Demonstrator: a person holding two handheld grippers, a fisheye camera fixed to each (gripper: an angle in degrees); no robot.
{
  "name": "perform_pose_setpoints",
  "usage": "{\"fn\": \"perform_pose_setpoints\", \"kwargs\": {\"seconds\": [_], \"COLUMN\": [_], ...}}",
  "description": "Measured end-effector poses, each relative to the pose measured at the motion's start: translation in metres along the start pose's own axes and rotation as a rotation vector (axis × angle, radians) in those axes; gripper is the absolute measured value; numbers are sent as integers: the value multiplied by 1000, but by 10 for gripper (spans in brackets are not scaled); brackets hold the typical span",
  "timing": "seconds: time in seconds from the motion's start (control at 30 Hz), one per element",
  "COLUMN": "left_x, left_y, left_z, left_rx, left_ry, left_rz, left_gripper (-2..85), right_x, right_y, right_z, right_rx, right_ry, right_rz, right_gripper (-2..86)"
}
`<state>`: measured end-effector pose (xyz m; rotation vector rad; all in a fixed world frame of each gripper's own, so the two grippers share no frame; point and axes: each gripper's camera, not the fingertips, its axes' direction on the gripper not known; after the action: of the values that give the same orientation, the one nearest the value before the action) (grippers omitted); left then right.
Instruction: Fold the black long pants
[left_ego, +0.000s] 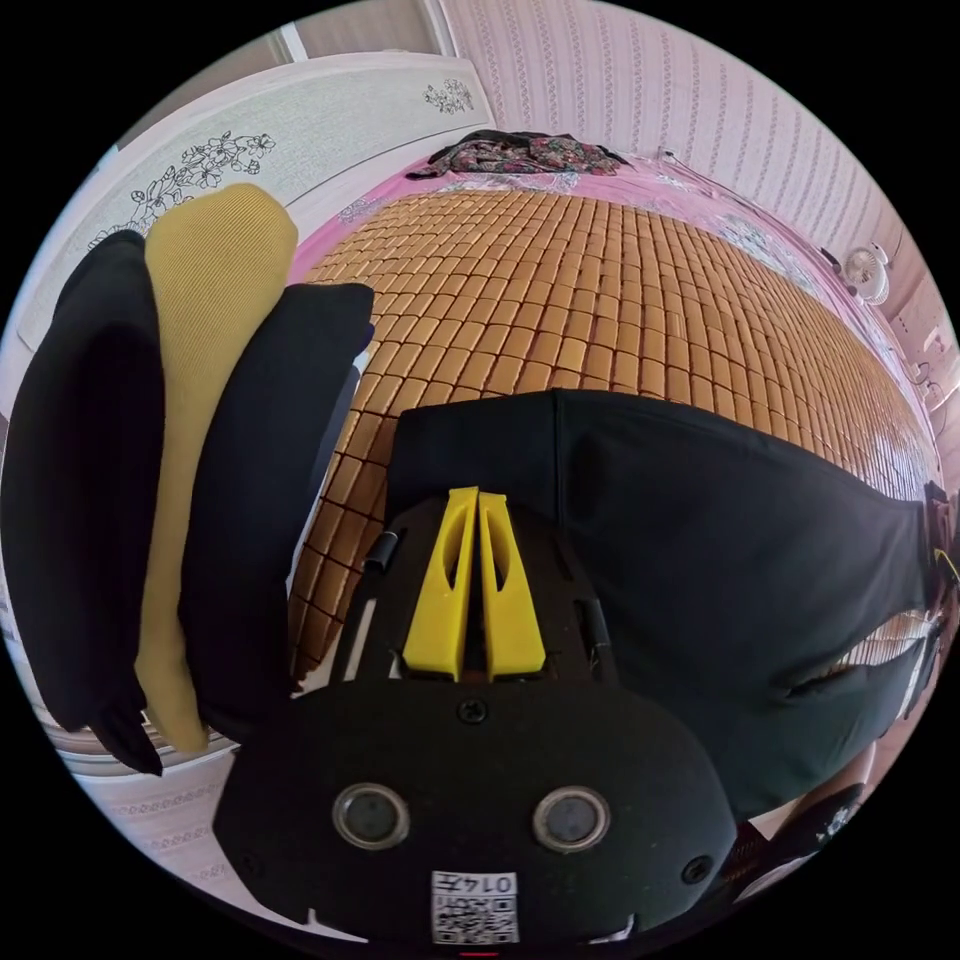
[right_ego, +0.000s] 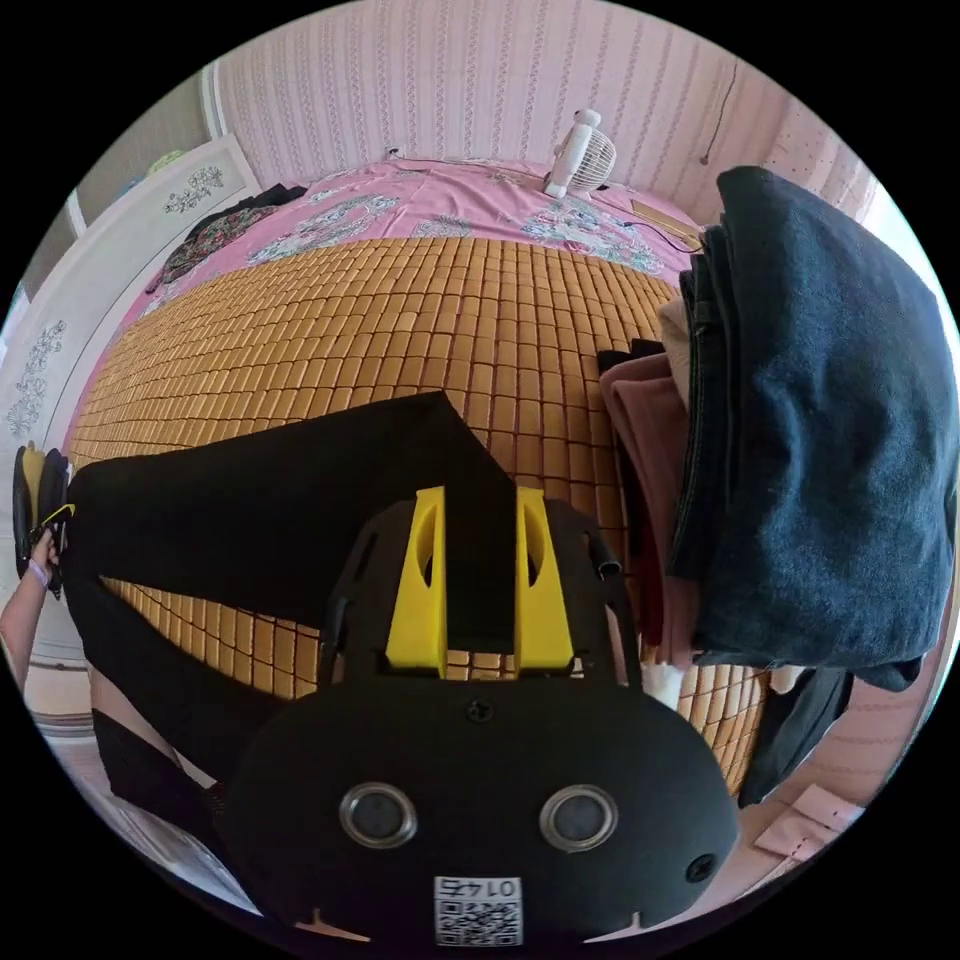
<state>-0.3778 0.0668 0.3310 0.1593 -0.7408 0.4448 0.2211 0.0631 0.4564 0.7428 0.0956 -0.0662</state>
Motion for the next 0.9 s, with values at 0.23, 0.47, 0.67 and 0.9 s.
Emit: {"fn": "perform_pose_setpoints", "kwargs": {"seconds": [0.23, 0.47, 0.67, 0.9], "left_x": [-12, -49, -50, -27], "left_y": [-15, -8, 13, 81], "left_z": [18, 23, 0, -25], "left_rx": [-37, 21, 161, 141], "left_ry": [-46, 106, 146, 430], "left_rz": [46, -140, -77, 85], "left_gripper": [-10, -3, 40, 43], "right_x": [-18, 50, 62, 80], "right_y": [5, -31, -6, 163], "right_z": [15, -56, -114, -145], "right_rx": [-82, 66, 146, 5], "right_ry": [-109, 90, 114, 268], "right_rz": [-72, 166, 226, 172], "right_gripper": [43, 48, 72, 78]}}
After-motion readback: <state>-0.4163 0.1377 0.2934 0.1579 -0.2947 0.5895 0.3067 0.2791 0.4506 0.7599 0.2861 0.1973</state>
